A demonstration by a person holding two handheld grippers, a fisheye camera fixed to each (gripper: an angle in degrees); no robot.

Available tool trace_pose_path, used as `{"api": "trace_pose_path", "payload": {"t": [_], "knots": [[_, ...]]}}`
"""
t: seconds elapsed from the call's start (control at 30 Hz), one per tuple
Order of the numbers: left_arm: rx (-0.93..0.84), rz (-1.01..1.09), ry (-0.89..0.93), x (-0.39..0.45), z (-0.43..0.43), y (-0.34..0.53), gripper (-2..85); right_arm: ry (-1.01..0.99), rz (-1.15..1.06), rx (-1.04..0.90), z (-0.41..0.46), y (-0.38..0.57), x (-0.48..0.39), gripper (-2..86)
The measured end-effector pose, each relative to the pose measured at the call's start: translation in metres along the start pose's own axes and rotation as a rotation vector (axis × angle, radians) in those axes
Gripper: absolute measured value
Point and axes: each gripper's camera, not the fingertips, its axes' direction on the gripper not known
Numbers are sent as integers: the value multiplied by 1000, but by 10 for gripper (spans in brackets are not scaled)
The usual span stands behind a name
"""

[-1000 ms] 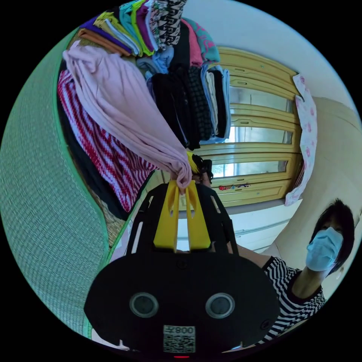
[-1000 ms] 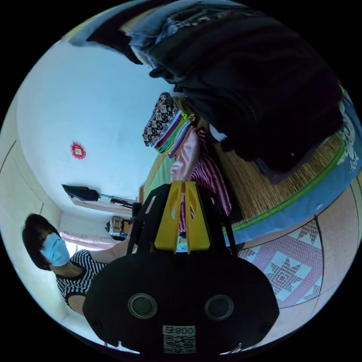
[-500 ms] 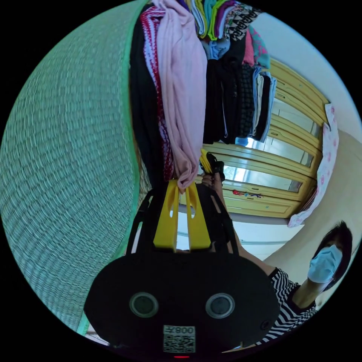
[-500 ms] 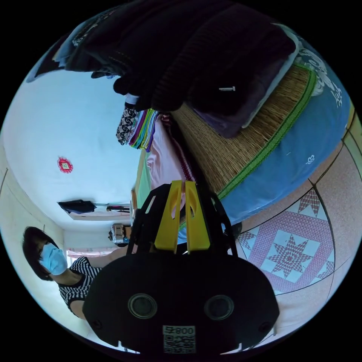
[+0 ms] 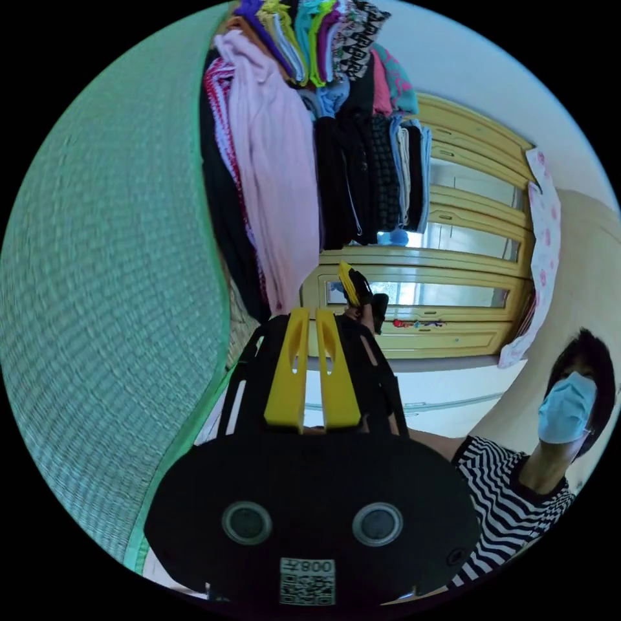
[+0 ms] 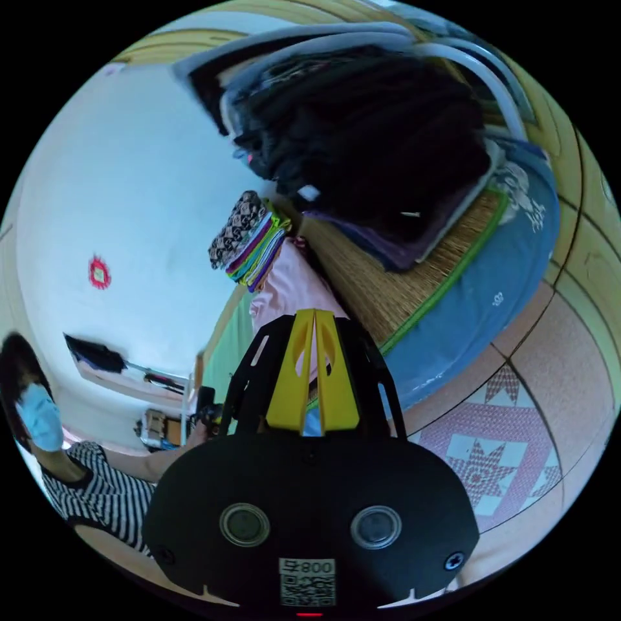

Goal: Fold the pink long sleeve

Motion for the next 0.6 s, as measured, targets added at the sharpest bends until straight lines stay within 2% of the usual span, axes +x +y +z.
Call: {"api": "trace_pose_path", "payload": {"t": [0.1,0.2,0.43,0.6], "knots": [[-47,46,-75,-4,12,-8,6,139,-74,-77,38,3,-39,1],[-87,9,-157,-21,21,-10,3,272,-43,-170,78,4,-52,1],[-81,133,-161,-14,4,28,1,234,-71,-41,72,26,-113,1],[-99,219,-317,-12,-12,65,1,252,-282,-86,109,77,-219,1]]}}
